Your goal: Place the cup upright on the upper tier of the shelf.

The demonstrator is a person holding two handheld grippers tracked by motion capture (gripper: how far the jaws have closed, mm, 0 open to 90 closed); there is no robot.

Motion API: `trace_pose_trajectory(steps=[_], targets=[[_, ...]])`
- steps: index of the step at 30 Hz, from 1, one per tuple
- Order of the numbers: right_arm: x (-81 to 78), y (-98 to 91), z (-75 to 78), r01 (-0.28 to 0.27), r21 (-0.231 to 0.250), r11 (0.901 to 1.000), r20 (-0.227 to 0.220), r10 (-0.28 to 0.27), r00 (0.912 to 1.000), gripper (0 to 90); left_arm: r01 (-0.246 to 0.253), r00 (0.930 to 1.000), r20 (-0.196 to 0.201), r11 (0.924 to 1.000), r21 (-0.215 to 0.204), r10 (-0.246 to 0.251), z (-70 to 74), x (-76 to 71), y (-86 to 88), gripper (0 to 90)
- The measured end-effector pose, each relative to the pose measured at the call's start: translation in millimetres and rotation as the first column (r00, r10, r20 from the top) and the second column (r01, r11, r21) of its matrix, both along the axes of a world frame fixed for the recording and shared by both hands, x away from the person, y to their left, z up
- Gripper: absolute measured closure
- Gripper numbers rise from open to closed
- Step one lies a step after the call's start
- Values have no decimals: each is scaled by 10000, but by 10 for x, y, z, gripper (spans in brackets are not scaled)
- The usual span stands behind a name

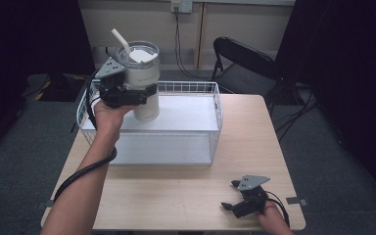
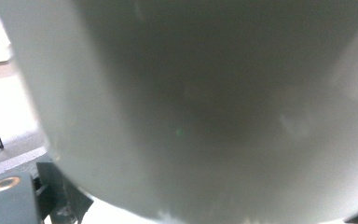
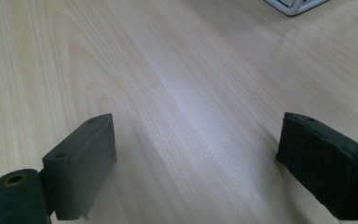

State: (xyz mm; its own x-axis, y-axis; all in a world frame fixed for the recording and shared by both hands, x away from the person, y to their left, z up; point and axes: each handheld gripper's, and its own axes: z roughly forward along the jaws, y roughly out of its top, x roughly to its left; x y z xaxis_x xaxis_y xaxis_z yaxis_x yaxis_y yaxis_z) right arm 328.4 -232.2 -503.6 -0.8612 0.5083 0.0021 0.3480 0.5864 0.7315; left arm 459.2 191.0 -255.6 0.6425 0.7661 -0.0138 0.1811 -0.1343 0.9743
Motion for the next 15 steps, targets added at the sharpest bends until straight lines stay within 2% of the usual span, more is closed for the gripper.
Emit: trace_pose_trajectory(steps=[3,15], targets=[[0,0,0,2,2,10000,-3,-2,10000,108,-41,10000,45,9995,298,39,11,-5,-8,94],[0,0,0,1,10,10000,-8,-1,10000,109,-59,9999,85,10000,68,58,-11,-13,-4,94]])
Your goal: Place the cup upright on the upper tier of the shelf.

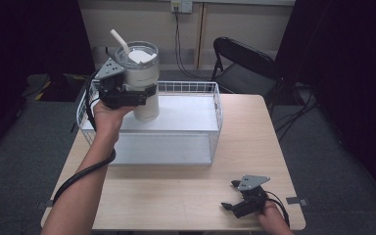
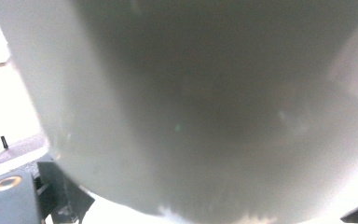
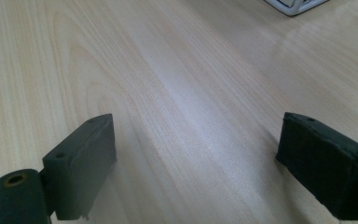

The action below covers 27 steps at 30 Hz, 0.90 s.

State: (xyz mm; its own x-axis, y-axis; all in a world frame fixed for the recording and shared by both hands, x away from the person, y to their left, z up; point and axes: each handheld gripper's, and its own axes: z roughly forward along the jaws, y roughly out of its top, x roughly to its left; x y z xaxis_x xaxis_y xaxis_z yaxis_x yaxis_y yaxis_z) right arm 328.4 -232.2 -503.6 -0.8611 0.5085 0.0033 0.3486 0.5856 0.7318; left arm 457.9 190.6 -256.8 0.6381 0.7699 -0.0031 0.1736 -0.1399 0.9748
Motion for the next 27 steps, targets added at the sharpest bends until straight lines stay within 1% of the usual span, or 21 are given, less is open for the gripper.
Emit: trace_pose_trajectory(steps=[4,5,7,9,11,14,16,18,19,21,23,24,25,27], targets=[[1,0,0,1,5,10000,-7,-1,10000,109,-21,10000,-8,10000,-92,21,-10,-7,2,93],[0,0,0,1,5,10000,-7,-1,10000,109,-21,10000,20,10000,-35,21,-10,-9,5,93],[0,0,0,3,9,10000,-9,-3,10000,109,-49,10000,33,9998,-184,50,-16,-13,5,92],[1,-1,1,0,1,10000,-18,0,10000,109,10,10000,55,9999,-142,-9,-18,-17,20,93],[1,-1,1,-1,-1,10000,-17,1,10000,108,13,10000,68,9998,-211,-12,-26,-26,30,93],[2,-2,1,-12,1,10000,-17,12,10000,109,62,10000,-28,9997,-228,-63,-33,-33,48,92],[3,-3,1,-26,2,10000,-24,26,10000,109,89,9998,-183,9996,-264,-94,-50,-33,54,88],[6,-3,1,-38,2,10000,-18,38,10000,109,129,9998,-160,9993,-340,-134,-71,-46,75,88],[6,-3,1,-41,-1,10000,-19,41,10000,108,153,9998,-147,9994,-310,-157,-80,-53,87,88],[6,-3,1,-45,-6,10000,-14,45,10000,108,167,9996,-217,9994,-318,-174,-96,-70,102,87],[6,-3,1,-45,-10,10000,-9,45,10000,108,221,9988,-424,9985,-494,-242,-113,-87,133,88],[6,-3,1,-45,-11,10000,-9,45,10000,108,263,9987,-431,9982,-535,-286,-122,-95,151,90],[6,-3,1,-44,-12,10000,-9,44,10000,108,316,9984,-459,9984,-477,-338,-126,-105,167,96],[6,-3,1,-45,-10,10000,-10,45,10000,109,343,9982,-471,9979,-547,-369,-131,-133,192,110]])
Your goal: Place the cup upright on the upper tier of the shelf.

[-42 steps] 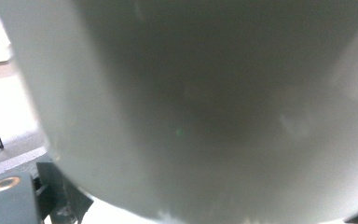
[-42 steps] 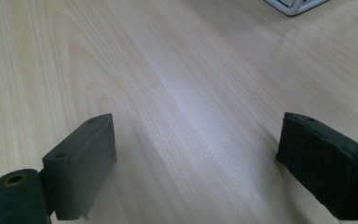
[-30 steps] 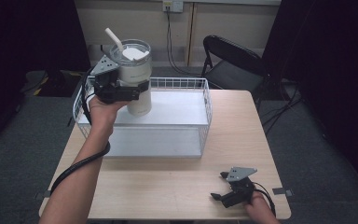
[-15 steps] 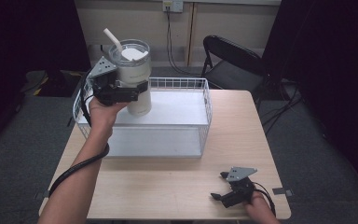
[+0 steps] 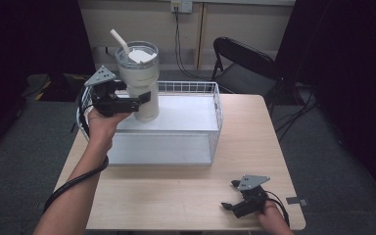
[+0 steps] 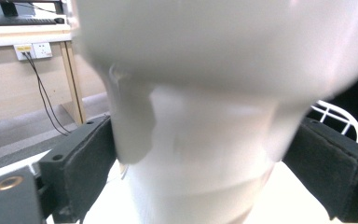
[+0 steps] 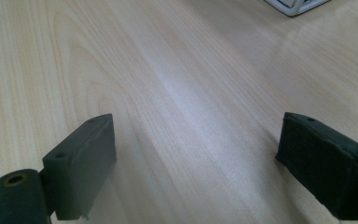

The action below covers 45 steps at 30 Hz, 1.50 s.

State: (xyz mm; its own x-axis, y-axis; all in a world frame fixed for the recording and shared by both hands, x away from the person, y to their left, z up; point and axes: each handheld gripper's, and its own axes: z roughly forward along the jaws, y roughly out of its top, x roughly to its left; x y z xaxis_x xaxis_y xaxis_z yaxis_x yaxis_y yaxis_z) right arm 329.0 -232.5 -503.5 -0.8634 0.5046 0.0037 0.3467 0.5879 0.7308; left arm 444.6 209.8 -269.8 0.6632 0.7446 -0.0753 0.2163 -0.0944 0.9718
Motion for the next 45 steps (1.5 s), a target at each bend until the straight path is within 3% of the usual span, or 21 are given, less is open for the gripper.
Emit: trace_pose_trajectory(steps=[6,22,33,40,45], targets=[[0,0,0,4,2,10000,-4,-4,10000,109,147,9999,31,9998,-120,-147,22,-66,90,146],[0,0,0,-1,-4,10000,4,1,10000,109,277,9995,156,9989,386,-283,62,-364,263,154],[0,0,0,2,-1,10000,3,-2,10000,108,563,9984,68,9975,423,-566,-2,-518,342,154],[-1,0,0,5,-1,10000,-13,-5,10000,109,590,9982,-110,9982,124,-589,-38,-594,442,154],[-1,0,0,7,2,10000,-16,-7,10000,108,558,9984,-142,9980,289,-554,-68,-657,496,155]])
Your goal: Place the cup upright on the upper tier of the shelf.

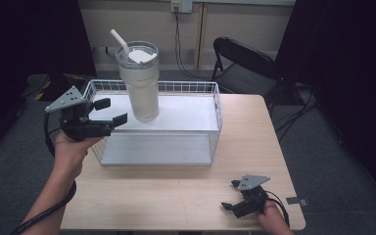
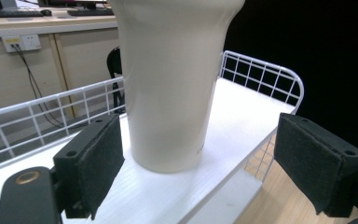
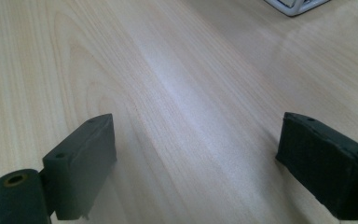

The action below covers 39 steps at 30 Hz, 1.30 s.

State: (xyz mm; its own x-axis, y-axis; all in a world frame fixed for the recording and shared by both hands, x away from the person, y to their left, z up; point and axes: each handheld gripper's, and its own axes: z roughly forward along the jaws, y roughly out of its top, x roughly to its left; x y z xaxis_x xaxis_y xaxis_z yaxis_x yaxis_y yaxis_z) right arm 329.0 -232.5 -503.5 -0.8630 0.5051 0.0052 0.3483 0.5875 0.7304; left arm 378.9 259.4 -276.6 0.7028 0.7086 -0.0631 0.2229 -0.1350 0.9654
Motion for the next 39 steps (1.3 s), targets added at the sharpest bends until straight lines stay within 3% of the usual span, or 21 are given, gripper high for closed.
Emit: trace_pose_trajectory(steps=[15,17,26,30,39], targets=[[0,-1,0,-9,-8,10000,3,9,10000,109,350,9993,-117,9992,200,-348,-154,-203,31,157],[0,0,0,-9,-6,10000,2,9,10000,109,352,9993,-118,9985,409,-347,-185,-228,32,157],[0,-1,0,-10,-7,10000,4,10,10000,108,388,9985,-403,9987,315,-375,-382,-306,80,158],[0,0,0,-7,-8,10000,1,7,10000,109,446,9978,-504,9977,517,-420,-481,-346,90,159],[0,-1,0,-11,-8,10000,4,11,10000,109,534,9941,-975,9972,523,-481,-791,-413,118,159]])
